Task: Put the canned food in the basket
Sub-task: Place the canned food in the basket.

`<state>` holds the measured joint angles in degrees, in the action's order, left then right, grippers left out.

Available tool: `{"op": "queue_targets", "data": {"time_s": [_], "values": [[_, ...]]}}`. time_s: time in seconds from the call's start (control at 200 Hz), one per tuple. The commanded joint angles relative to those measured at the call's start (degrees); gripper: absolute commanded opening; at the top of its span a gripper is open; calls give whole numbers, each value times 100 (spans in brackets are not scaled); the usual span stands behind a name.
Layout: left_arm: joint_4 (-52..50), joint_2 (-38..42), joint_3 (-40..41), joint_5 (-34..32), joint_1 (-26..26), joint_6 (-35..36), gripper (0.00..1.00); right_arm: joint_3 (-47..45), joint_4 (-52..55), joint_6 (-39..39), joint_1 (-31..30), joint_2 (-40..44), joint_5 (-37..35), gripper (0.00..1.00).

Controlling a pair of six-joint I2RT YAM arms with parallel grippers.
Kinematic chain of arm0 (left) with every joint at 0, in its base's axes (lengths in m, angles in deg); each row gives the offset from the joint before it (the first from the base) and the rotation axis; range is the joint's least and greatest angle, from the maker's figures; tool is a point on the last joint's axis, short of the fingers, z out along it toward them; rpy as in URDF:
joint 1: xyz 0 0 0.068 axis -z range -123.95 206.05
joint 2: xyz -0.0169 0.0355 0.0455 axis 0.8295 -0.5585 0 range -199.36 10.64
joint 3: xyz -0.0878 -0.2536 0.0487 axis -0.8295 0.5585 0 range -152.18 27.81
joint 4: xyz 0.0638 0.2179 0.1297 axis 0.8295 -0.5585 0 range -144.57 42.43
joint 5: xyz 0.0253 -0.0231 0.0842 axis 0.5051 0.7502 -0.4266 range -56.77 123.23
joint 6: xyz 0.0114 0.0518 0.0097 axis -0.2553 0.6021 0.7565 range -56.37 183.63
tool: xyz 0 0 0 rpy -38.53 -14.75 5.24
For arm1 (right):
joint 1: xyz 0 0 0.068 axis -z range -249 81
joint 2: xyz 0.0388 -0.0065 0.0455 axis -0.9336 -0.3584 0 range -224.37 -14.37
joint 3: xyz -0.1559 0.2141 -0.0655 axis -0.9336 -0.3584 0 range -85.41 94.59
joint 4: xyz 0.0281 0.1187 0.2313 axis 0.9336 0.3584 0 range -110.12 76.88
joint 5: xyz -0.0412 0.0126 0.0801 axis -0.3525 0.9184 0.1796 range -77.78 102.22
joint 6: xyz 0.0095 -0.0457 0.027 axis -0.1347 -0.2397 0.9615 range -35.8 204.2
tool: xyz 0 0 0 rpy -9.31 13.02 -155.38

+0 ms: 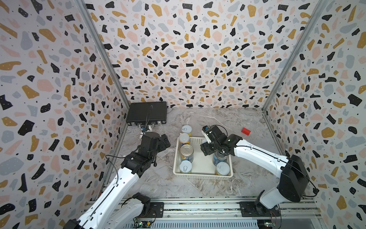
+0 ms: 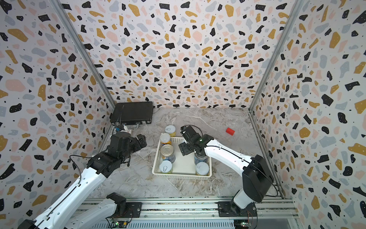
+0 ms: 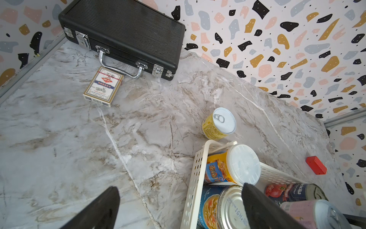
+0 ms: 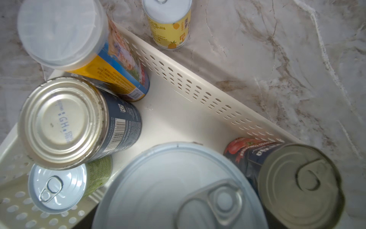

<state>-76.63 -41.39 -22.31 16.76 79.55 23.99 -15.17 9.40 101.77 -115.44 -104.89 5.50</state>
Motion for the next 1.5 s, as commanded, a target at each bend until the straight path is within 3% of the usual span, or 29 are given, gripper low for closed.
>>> {"op": "queue_targets", "data": {"time_s": [0.0,0.466,0.726,0.986,1.186,1.492], "values": [[129,80,72,21,-28,53,100,229,-376,89,-49,-59,-208,38],[101,144,60,12,-27,60,100,1026,-197,-68,-50,-1445,-358,38],[93,176,59,12,-22,52,100,1237,-119,10,51,-1789,-257,40],[102,179,66,46,-28,53,100,1242,-45,37,270,-1995,-244,49],[108,176,73,39,-27,54,100,1245,40,-46,293,-2005,-375,69],[97,160,60,60,-25,47,100,1255,236,-90,302,-2013,-302,73]]}}
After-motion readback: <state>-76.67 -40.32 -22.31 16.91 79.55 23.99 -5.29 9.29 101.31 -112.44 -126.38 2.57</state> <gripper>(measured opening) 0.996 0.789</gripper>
